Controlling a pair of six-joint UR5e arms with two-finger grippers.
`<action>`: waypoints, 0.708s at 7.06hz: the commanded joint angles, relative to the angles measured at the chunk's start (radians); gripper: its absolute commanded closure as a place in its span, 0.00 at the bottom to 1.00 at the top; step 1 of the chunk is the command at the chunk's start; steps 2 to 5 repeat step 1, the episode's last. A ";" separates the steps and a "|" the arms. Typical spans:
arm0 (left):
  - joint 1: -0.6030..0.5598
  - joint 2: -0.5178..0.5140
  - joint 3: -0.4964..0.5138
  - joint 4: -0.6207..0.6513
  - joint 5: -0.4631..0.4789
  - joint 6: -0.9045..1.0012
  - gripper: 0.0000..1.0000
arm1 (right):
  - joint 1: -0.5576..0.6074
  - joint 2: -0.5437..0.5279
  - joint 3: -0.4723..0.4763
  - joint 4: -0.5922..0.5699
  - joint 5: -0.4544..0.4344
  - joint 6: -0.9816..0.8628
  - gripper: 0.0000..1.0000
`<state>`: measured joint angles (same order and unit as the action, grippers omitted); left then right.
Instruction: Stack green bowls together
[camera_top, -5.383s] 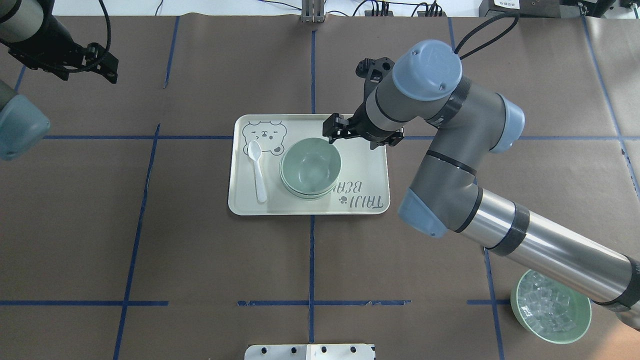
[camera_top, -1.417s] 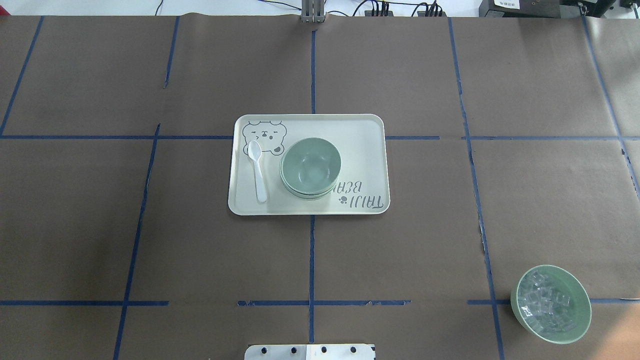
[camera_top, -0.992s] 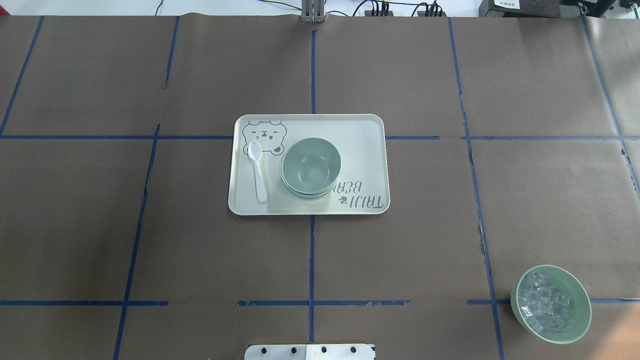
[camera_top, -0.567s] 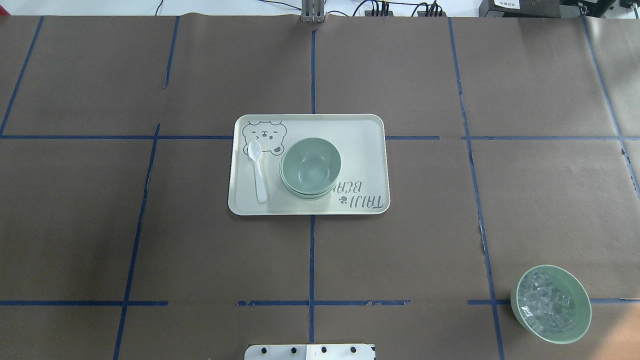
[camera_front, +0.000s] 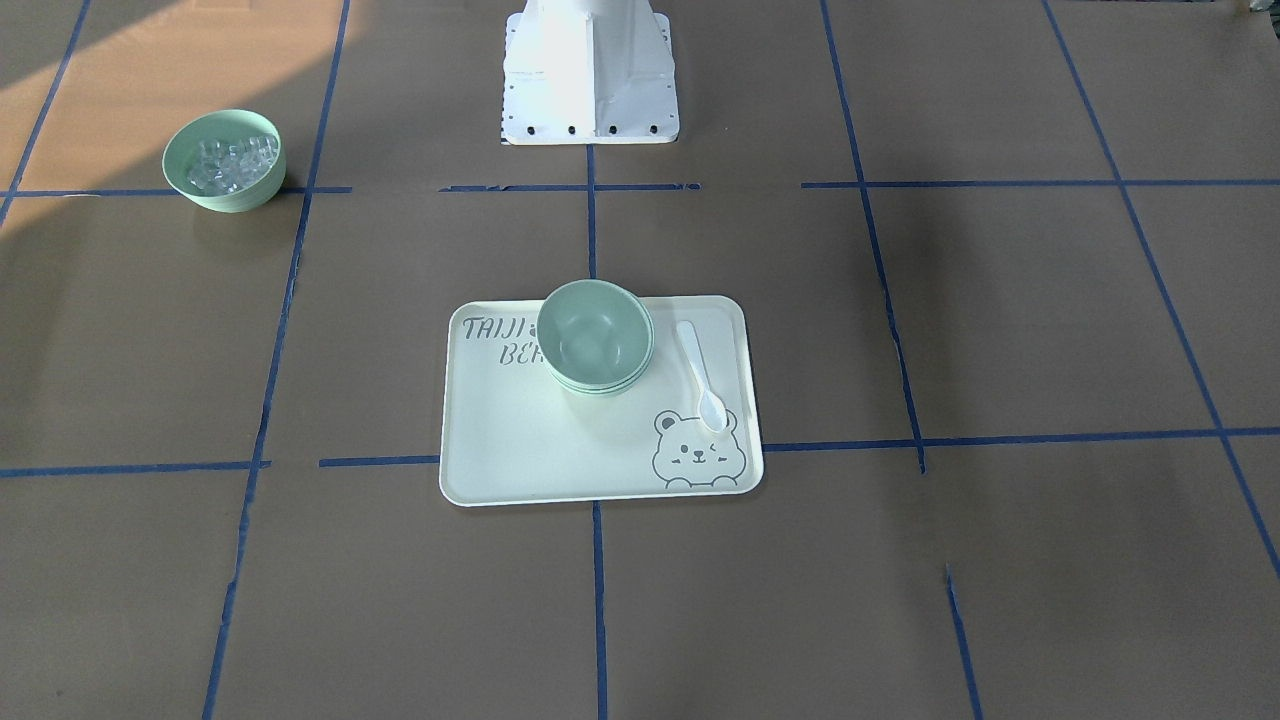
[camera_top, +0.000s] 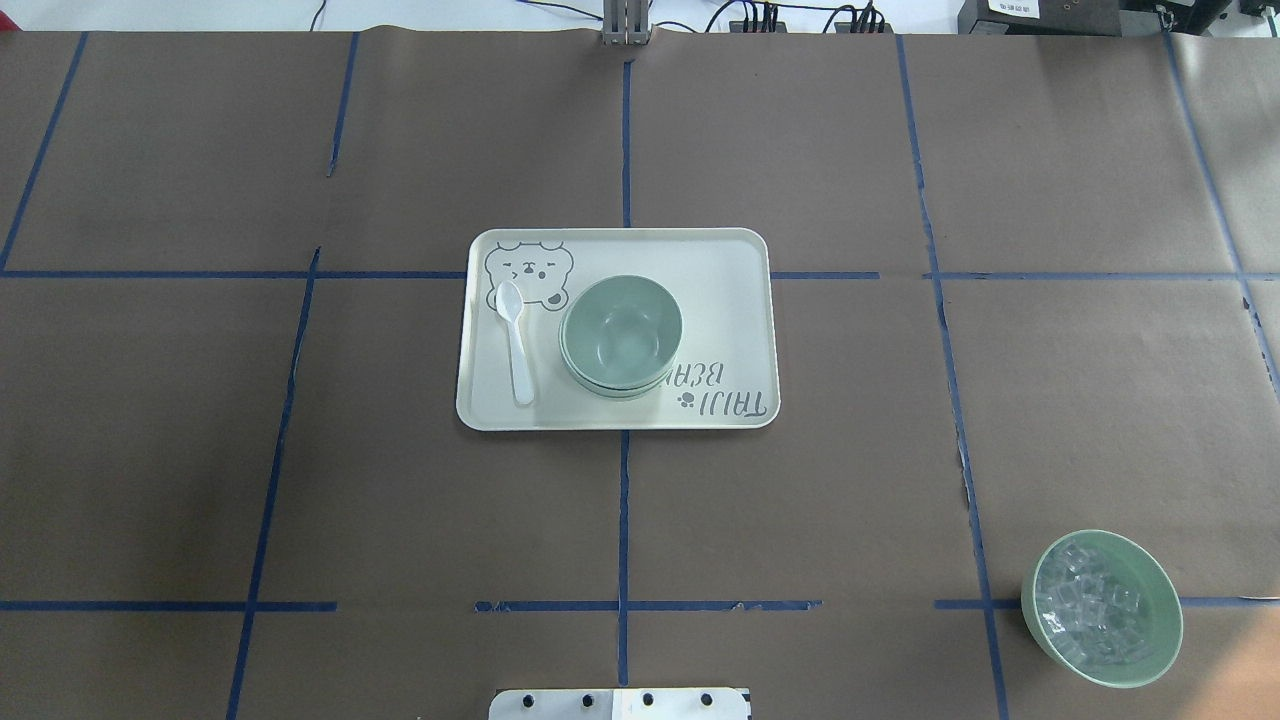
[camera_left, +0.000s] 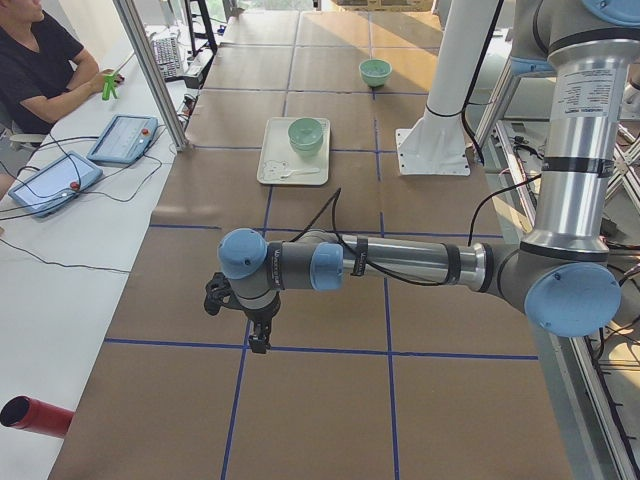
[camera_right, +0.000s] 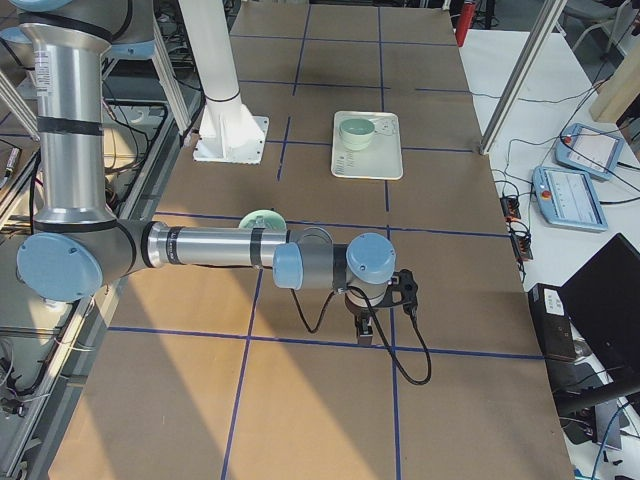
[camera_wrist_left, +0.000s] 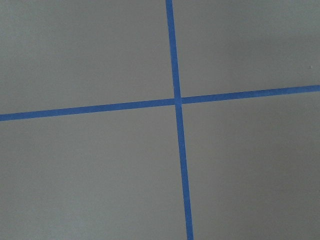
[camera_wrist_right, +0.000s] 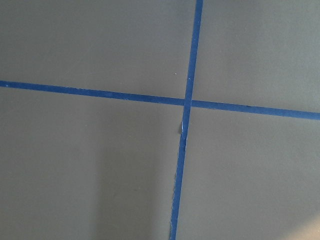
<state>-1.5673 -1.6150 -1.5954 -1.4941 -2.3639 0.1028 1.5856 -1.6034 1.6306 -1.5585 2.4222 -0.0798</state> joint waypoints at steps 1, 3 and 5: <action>0.000 0.000 0.000 0.000 0.000 0.000 0.00 | 0.002 0.002 0.000 0.000 0.000 0.000 0.00; 0.000 0.000 0.000 0.000 0.000 0.000 0.00 | 0.002 0.002 0.000 0.000 0.000 0.000 0.00; 0.000 0.000 0.000 0.000 0.000 0.000 0.00 | 0.002 0.002 0.000 0.000 0.000 0.000 0.00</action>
